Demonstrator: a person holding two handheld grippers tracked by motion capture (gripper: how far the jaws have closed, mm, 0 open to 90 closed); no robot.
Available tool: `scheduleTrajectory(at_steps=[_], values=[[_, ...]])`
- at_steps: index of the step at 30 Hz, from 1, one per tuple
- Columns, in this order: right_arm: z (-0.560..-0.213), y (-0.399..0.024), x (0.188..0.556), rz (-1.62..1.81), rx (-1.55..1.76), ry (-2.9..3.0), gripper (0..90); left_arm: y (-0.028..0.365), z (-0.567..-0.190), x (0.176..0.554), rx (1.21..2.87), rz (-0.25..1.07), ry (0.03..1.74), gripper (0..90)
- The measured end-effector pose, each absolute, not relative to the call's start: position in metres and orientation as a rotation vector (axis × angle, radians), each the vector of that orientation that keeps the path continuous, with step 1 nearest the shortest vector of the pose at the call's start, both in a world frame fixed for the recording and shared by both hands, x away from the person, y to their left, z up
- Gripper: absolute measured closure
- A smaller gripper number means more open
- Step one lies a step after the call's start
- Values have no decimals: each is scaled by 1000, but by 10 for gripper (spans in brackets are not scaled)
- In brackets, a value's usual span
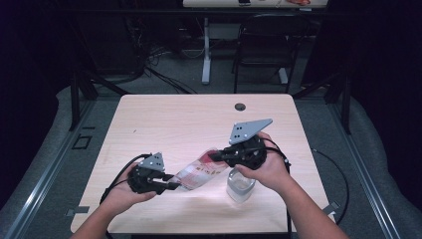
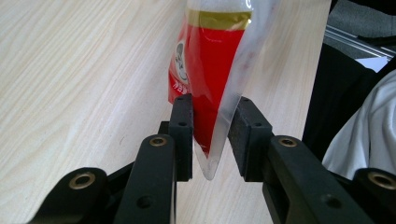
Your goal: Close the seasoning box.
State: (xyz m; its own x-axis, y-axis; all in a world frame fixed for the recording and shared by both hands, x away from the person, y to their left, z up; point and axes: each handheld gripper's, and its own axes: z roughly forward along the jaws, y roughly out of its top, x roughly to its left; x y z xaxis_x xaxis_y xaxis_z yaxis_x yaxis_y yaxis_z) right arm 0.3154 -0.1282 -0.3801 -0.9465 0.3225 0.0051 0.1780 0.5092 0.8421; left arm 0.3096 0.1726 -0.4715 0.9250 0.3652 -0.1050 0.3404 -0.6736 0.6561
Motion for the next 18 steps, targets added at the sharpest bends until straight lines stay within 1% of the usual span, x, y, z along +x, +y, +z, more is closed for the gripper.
scheduleTrajectory(at_steps=[18], values=[[-388, -133, 316, 1414, 452, 2602, 899, 179, -466, 311, 2373, 54, 496, 734]])
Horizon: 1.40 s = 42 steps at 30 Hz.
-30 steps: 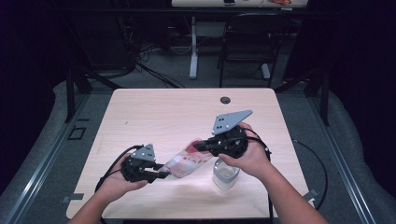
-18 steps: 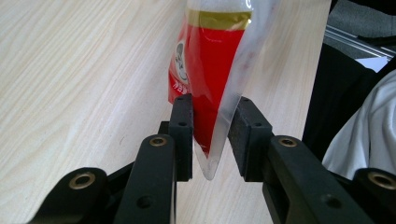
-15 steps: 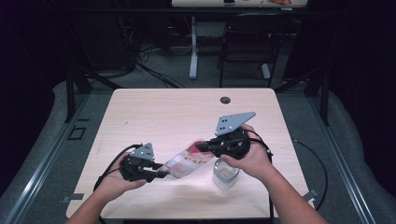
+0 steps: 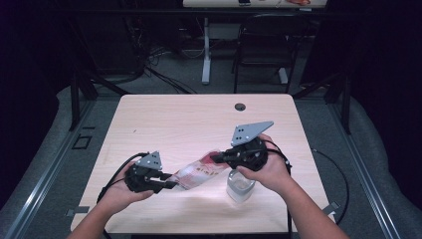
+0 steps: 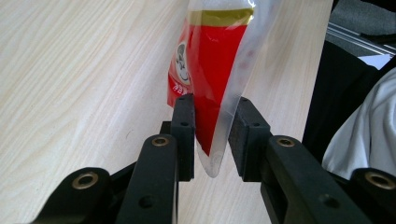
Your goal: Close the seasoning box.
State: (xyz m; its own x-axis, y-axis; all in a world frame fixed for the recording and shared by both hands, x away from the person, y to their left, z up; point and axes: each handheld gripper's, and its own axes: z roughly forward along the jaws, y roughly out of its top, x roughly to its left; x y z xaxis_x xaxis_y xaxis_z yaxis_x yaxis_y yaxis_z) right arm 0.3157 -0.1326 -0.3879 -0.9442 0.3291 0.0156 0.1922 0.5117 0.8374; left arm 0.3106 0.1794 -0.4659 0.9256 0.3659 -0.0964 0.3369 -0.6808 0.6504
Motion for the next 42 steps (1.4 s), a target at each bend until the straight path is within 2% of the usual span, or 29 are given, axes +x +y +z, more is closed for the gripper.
scheduleTrajectory(at_steps=[42], values=[[-411, -158, 306, 1553, 528, 2498, 898, 166, -424, 318, 2576, 90, 413, 741]])
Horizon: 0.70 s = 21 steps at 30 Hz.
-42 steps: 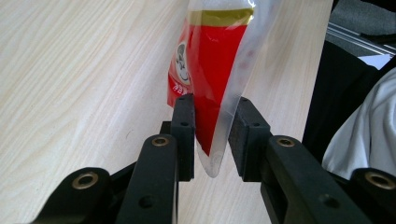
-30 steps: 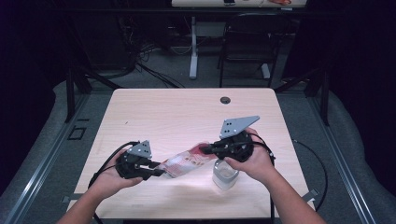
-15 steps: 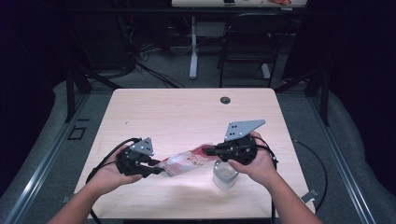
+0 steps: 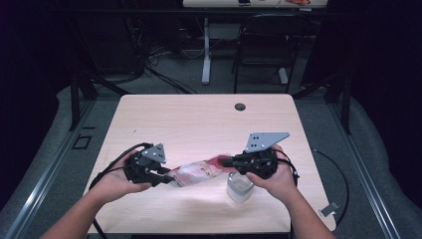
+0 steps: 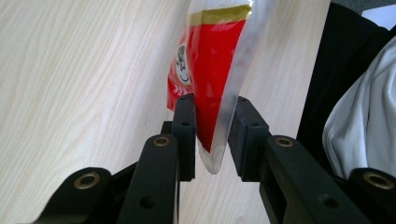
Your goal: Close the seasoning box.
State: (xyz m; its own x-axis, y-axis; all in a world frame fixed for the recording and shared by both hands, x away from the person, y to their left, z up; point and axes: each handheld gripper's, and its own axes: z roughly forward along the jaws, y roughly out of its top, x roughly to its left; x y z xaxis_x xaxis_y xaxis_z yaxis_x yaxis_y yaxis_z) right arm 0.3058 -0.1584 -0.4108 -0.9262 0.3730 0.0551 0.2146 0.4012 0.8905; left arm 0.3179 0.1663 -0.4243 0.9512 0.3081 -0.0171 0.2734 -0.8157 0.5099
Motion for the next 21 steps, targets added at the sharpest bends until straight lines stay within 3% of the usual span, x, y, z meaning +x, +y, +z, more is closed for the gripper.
scheduleTrajectory(at_steps=[21], values=[[-427, -171, 307, 1673, 589, 2459, 898, 161, -407, 325, 2646, 65, 373, 749]])
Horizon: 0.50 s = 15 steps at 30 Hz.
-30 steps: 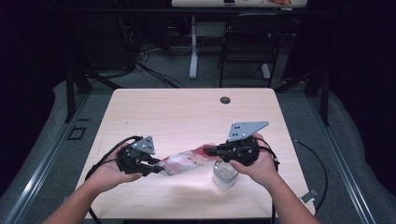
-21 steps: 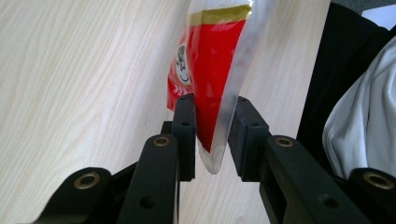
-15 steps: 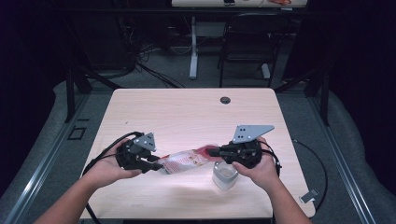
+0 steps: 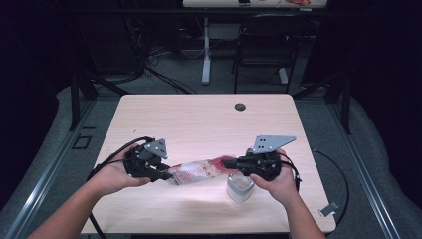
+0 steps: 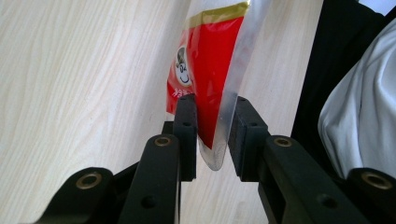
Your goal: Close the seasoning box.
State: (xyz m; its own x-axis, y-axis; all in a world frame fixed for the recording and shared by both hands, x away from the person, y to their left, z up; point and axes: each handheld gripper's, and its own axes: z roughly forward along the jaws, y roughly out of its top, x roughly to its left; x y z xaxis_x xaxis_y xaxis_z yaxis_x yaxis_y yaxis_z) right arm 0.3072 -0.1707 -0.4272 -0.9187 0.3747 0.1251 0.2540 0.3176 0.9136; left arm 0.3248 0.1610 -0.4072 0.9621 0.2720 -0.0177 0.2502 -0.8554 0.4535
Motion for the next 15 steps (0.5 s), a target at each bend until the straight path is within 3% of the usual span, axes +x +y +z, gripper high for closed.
scheduleTrajectory(at_steps=[15], values=[[-432, -174, 308, 1686, 609, 2447, 897, 156, -400, 329, 2687, 73, 356, 750]])
